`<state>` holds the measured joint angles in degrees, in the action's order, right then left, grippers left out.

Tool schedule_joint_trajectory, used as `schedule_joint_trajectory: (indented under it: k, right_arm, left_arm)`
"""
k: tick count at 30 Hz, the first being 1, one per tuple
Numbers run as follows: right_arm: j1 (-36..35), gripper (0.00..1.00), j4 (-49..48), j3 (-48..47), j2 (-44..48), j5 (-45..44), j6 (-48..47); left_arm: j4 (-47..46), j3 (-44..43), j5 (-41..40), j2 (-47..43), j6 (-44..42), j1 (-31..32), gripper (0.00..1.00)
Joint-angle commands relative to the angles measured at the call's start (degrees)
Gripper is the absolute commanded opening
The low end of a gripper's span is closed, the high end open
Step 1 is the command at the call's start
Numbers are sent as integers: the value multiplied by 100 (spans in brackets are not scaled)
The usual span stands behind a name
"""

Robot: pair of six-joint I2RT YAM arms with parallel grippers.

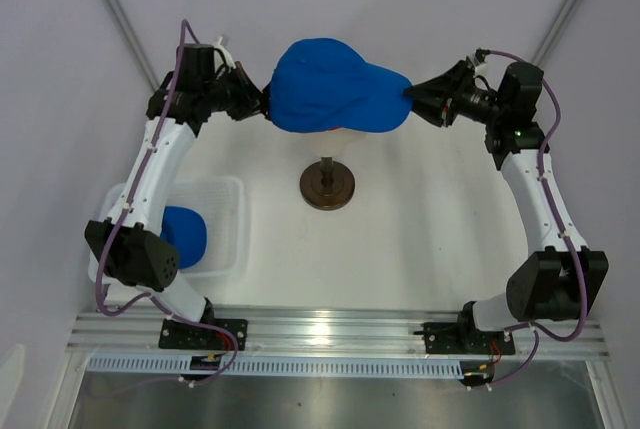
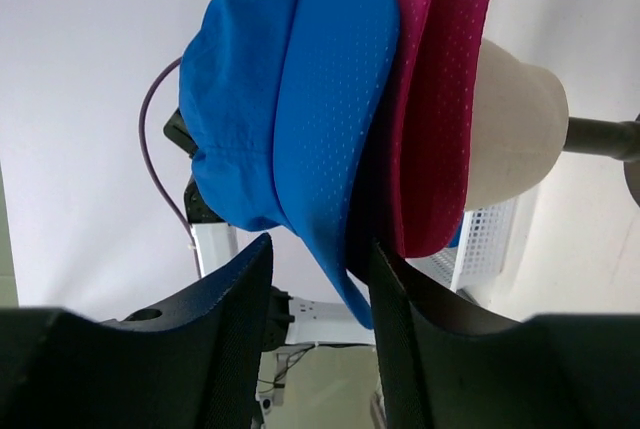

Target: Stack the hats

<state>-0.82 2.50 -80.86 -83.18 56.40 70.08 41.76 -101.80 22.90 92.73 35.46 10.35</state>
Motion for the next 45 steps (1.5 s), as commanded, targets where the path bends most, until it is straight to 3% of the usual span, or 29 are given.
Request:
schedule_joint_trajectory:
  k: [1, 4, 7, 8, 10, 18, 25, 39, 45]
  right_arm:
    - [21, 46, 5, 96, 302, 108, -232]
    - [29, 34, -4, 184, 311, 108, -259]
    - [21, 18, -180, 220, 258, 143, -83]
    - [29, 8, -180, 202, 241, 117, -30]
    - [20, 0, -356, 150, 135, 82, 23]
    - [177, 0, -1006, 562, 108, -217, 1296]
    - [187, 0, -664, 940, 56, -217, 1297]
    - [196, 0, 31, 712, -111, -33, 411]
    - [223, 2, 548, -157, -603, 152, -354]
  left_arm:
    - [-36, -253, -22, 0, -22, 107, 2]
    - [-27, -244, -74, 0, -22, 116, 1]
    - [-1, -244, -118, -18, -22, 116, 1]
    - [-1, -235, -145, -18, -39, 116, 1]
    - [-18, -209, -162, -27, -57, 116, 1]
    - [-203, 151, -216, -88, -92, 116, 1]
    - [-194, 248, -241, -176, -180, 116, 1]
    - [-379, 943, -303, -729, -417, 116, 2]
    - [-458, 1056, -251, -905, -479, 116, 2]
